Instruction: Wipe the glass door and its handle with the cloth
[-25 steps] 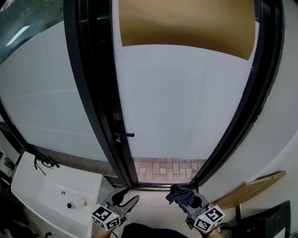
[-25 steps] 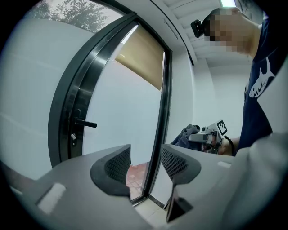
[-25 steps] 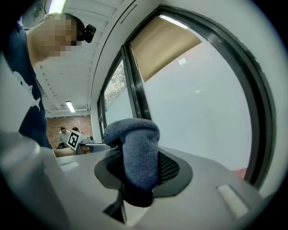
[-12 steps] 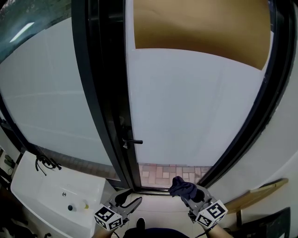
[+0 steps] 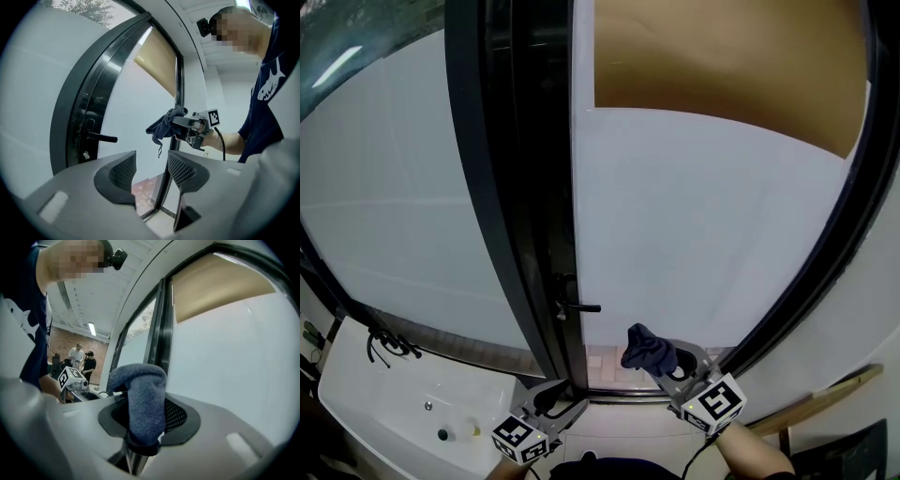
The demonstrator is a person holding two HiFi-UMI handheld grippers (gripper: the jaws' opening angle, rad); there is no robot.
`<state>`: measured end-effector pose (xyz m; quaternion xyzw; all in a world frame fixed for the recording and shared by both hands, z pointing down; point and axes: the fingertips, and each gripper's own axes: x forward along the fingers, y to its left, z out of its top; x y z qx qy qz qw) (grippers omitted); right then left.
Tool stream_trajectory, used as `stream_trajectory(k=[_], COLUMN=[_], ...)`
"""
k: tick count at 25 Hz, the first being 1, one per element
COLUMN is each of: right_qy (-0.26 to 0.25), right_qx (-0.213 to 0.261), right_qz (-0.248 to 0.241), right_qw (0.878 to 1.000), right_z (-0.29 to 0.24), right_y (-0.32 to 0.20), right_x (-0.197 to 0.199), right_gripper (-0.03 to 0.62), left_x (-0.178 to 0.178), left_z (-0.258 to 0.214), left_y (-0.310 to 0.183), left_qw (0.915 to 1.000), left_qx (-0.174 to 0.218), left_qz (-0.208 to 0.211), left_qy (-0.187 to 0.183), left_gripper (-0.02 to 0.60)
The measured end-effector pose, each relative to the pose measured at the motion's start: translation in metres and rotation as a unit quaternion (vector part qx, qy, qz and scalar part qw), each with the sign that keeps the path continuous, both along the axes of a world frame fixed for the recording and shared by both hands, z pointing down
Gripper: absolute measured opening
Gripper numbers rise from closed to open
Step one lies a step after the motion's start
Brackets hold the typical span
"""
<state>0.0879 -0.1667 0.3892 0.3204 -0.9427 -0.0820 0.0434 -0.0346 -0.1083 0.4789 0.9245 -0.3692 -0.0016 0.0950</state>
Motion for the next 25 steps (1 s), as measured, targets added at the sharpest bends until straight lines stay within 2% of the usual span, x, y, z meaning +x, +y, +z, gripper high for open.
stream_trajectory(k=[4,8,10,14,17,22,25], right_qy=[0.069,0.122,0.152,0.218,0.276,0.386,0.429], right_qx=[0.039,0.088,0.117,0.185,0.23,0.327,0.358], right_qz=[-0.023,-0.046,-0.052,-0.064,-0.068,-0.069,-0.072], right_qw=[0.997,0.988,0.98,0.956,0.931,0.86,0.826], right_z=[-0.012,-0.021,-0.025,-0.028,-0.018,0.001,0.012], right_y=[-0.032,-0.062,-0.076,-0.101,-0.12,-0.147,-0.164], right_x=[-0.046,-0.094,-0.116,-0.159,-0.186,-0.215,-0.231], right_gripper=[0.127,0.127,0.127,0.127,0.127,0.126,0.127], left_x=[-0.015,-0.029,-0.033,-0.041,-0.049,-0.061,-0.067], left_z=[0.008,0.008,0.004,0.008,0.009,0.015,0.019], left_y=[-0.017,-0.032,-0.038,-0.047,-0.051,-0.054,-0.056], left_qw=[1.0,1.0,1.0,1.0,0.9999,0.9997,0.9995], left_qx=[0.0,-0.003,-0.004,-0.003,-0.003,-0.009,-0.015], left_qz=[0.001,-0.005,-0.006,-0.004,-0.009,-0.018,-0.022], left_qy=[0.004,0.005,0.004,0.008,0.01,0.016,0.017], left_gripper=[0.209,0.209,0.209,0.209,0.209,0.209,0.209])
